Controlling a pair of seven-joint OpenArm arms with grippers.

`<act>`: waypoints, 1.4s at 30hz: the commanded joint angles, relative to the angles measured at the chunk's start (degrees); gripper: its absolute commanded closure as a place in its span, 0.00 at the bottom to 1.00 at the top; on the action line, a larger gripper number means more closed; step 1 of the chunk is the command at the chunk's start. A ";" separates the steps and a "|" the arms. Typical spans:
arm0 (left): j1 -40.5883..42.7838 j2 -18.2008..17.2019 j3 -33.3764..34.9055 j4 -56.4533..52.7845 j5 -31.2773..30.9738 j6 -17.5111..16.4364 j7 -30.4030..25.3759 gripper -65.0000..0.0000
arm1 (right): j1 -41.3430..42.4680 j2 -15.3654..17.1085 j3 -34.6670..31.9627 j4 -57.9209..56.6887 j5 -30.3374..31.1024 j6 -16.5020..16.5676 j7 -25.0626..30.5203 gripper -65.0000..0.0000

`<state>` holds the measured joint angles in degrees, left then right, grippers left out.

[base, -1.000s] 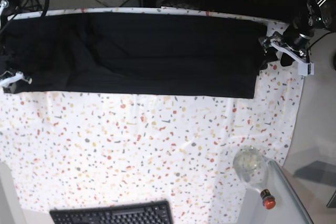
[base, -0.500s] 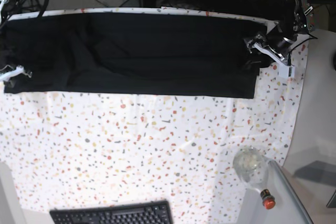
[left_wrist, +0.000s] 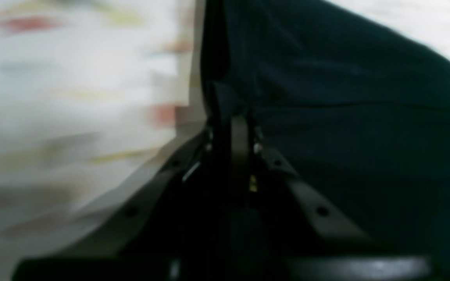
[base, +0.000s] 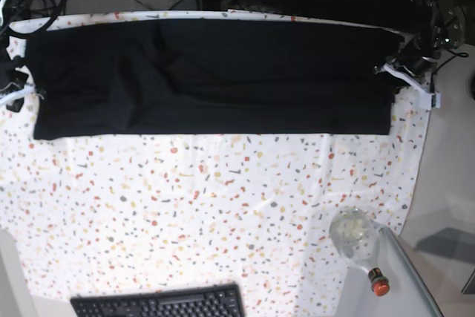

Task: Layout the t-shirt on the table in an organized manner, then fold the t-shirt properly
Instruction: 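Grasp both ends of the black strip and pull it straight, then push the strip end inward with the left gripper to shorten it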

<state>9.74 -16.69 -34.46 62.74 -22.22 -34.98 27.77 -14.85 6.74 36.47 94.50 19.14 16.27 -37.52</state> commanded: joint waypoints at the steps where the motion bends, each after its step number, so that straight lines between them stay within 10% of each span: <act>1: 0.50 -0.94 -0.84 2.89 -0.86 -0.75 -1.44 1.00 | 0.65 0.95 0.23 1.19 0.69 0.04 1.43 1.00; 14: 14.83 5.92 19.29 36.91 8.64 18.59 -1.35 1.00 | 1.01 1.04 0.23 0.75 0.69 0.04 1.43 1.00; 28: 7.01 21.22 39.25 36.56 24.81 19.38 8.49 1.00 | 1.18 1.13 0.23 0.67 0.69 0.04 1.43 1.00; 42: 6.66 22.45 45.40 31.55 27.10 19.38 8.05 1.00 | 1.97 1.21 0.50 0.67 0.69 0.04 1.43 1.00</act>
<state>16.64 5.37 10.85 93.47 4.82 -15.38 37.06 -13.21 6.96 36.75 94.37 19.33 16.25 -37.43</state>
